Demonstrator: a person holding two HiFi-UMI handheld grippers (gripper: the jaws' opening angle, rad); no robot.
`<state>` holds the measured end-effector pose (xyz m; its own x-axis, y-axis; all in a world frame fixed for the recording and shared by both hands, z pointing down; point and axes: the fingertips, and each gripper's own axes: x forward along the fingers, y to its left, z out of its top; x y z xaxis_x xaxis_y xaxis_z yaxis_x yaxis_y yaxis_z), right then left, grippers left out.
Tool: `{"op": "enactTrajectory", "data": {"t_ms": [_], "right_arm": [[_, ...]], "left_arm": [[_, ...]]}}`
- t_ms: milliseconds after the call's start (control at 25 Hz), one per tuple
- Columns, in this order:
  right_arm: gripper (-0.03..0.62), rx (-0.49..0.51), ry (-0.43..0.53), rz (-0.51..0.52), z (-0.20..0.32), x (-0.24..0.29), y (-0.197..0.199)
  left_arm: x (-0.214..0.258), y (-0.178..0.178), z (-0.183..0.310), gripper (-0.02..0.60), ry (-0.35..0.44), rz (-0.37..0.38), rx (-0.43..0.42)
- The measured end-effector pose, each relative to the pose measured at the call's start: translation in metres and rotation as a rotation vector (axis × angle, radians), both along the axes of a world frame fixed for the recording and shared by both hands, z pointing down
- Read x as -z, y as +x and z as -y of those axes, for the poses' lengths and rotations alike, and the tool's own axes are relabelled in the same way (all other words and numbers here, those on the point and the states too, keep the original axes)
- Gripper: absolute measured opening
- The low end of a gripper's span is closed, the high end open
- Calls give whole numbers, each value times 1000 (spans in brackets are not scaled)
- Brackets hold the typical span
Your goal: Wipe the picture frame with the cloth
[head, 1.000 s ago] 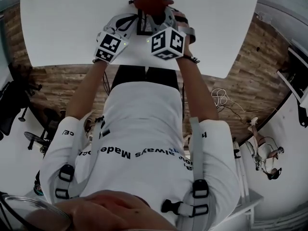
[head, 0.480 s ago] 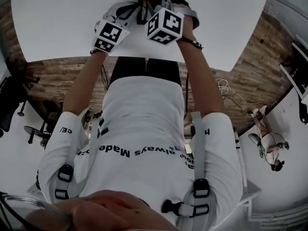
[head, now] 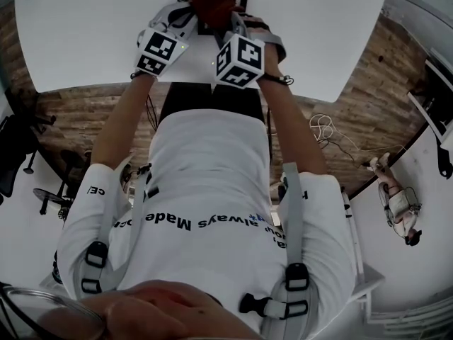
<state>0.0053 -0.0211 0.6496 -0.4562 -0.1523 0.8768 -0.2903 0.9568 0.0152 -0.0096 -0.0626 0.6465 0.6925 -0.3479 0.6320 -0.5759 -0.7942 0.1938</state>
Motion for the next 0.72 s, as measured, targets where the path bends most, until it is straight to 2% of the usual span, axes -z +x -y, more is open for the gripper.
{"op": "enactTrajectory", "data": {"t_ms": [440, 720], "right_arm": [[19, 170, -17, -58, -62, -1, -7], [18, 268, -99, -56, -89, 19, 0]], "left_arm": [[0, -1, 2, 2, 0, 5, 8], [-1, 0, 1, 2, -1, 8, 8]]}}
